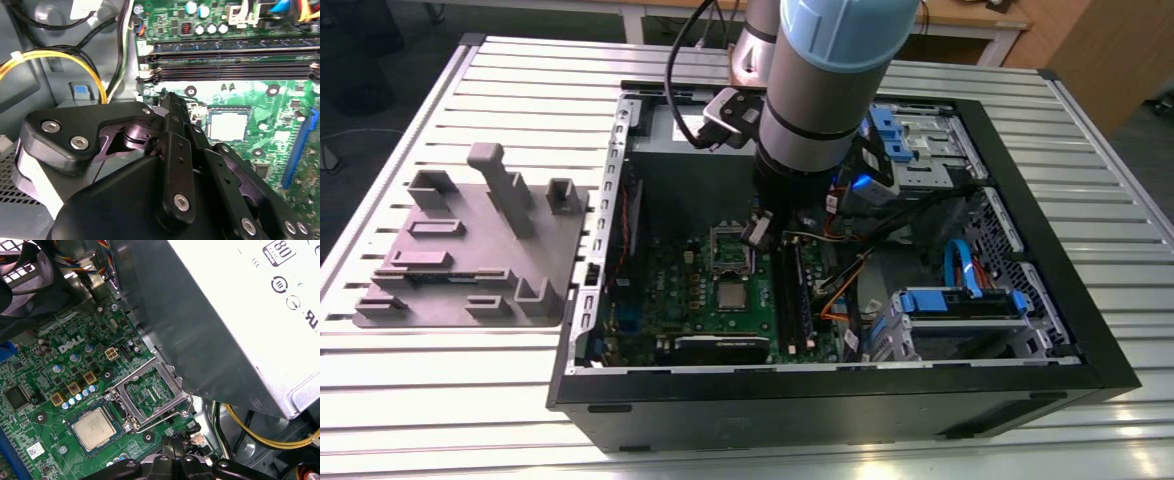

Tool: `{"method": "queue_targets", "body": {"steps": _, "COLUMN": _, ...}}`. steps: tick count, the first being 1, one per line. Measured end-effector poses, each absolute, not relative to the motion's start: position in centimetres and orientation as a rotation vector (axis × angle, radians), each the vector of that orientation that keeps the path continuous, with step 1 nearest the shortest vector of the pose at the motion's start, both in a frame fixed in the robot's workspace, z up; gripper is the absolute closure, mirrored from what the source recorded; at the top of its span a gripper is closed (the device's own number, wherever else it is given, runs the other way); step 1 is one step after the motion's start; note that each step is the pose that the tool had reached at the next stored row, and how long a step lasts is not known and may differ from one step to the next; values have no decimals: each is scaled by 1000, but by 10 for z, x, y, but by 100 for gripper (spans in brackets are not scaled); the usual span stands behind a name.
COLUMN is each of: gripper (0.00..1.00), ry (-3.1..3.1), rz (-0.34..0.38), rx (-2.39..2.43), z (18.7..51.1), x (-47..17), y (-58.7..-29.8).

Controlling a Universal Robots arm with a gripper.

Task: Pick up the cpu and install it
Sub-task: 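Close the cpu cover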

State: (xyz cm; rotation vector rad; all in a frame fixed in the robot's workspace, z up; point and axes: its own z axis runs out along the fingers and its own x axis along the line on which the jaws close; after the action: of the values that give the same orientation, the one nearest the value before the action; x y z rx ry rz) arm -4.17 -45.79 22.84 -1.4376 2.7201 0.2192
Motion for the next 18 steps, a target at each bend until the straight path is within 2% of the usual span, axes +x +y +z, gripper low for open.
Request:
{"method": "queue_targets", "body": {"steps": 8, "gripper": 90, "ry": 2701, "rz": 267, "rx": -1428, "z": 222, "x": -41, "y": -457}}
{"method": "queue_targets", "body": {"steps": 13, "gripper": 90, "ry": 2663, "rz": 361, "rx": -1409, "z": 220, "x": -41, "y": -457}}
{"method": "queue_targets", "body": {"steps": 18, "gripper": 90, "ry": 2660, "rz": 367, "rx": -1407, "z": 220, "x": -41, "y": -457}}
